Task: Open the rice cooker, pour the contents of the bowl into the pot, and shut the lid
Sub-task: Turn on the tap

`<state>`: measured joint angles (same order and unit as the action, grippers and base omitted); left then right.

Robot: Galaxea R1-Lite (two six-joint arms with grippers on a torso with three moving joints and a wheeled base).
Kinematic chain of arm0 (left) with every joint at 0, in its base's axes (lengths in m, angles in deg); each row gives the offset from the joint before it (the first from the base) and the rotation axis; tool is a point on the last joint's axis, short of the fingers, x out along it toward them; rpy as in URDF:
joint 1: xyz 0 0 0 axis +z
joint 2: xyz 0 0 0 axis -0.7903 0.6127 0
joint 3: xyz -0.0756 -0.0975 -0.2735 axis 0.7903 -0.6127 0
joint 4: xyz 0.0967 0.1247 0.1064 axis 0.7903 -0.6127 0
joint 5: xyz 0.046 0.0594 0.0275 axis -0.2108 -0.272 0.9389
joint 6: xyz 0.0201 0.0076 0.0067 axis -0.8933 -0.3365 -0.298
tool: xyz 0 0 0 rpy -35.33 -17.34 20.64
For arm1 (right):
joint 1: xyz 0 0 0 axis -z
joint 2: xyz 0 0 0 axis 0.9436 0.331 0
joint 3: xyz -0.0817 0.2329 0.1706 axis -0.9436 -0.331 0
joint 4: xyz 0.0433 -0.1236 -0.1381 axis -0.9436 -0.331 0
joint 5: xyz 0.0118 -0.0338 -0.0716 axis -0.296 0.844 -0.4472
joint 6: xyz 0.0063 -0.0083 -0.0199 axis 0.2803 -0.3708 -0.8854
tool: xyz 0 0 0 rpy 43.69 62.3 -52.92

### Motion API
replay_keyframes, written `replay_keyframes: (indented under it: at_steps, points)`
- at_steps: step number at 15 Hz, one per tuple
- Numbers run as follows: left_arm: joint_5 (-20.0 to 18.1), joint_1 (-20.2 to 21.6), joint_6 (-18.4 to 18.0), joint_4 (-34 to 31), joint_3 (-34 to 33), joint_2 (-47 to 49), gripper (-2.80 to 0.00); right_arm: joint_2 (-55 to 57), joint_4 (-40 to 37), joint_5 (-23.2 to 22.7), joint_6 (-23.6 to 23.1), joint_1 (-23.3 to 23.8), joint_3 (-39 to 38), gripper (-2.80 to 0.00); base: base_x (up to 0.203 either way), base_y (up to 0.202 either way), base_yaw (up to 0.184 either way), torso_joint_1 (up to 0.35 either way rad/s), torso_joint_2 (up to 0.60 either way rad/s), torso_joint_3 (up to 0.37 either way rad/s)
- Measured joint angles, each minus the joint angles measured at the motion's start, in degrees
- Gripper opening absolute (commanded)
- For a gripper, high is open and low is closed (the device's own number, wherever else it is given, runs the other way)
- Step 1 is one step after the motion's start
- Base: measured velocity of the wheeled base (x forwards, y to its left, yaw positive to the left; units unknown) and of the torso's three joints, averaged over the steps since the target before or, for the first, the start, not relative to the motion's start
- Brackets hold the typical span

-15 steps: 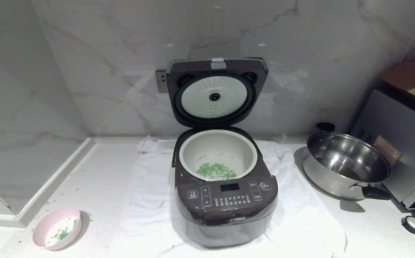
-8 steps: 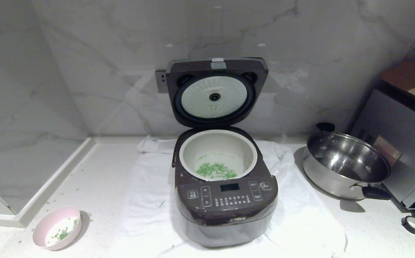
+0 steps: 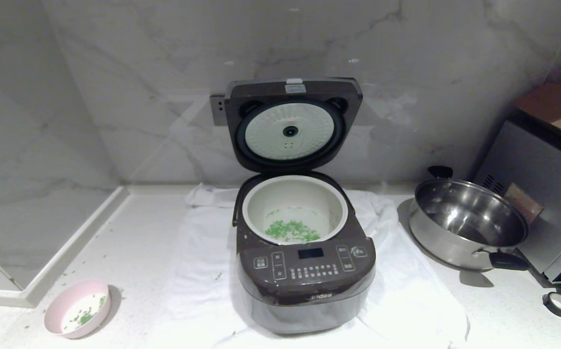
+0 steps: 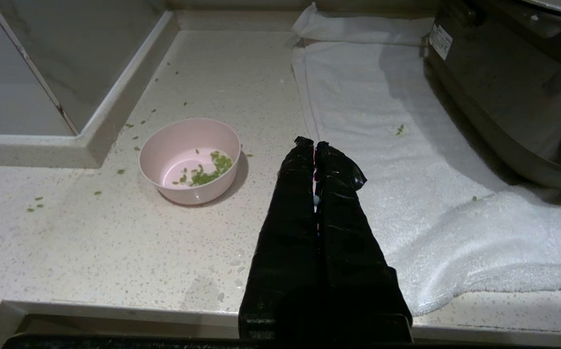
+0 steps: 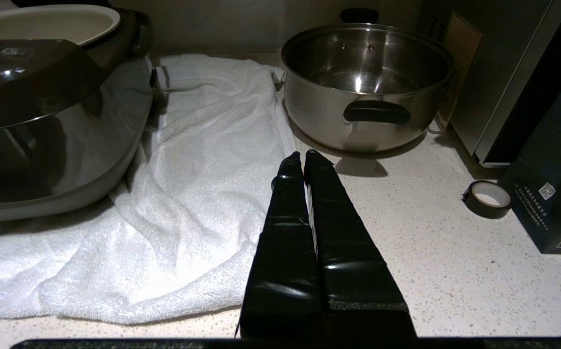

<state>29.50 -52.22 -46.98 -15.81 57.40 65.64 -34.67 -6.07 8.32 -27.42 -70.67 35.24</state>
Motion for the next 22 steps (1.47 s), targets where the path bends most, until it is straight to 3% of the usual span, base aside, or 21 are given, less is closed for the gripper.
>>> replay_keyframes:
  at_steps: [17,22]
  points:
    - [-0.09,0.02,-0.02,-0.26,0.04,0.0,-2.8,0.0,-0.02,0.01,-0.02,0.0,0.0,-2.8,0.0,0.0,0.0,0.0,0.0,0.0]
    - [-0.22,-0.02,0.04,-0.25,0.03,0.0,-2.8,0.0,0.0,0.01,0.08,0.0,0.0,-2.8,-0.169,0.0,0.0,0.003,0.0,-0.001]
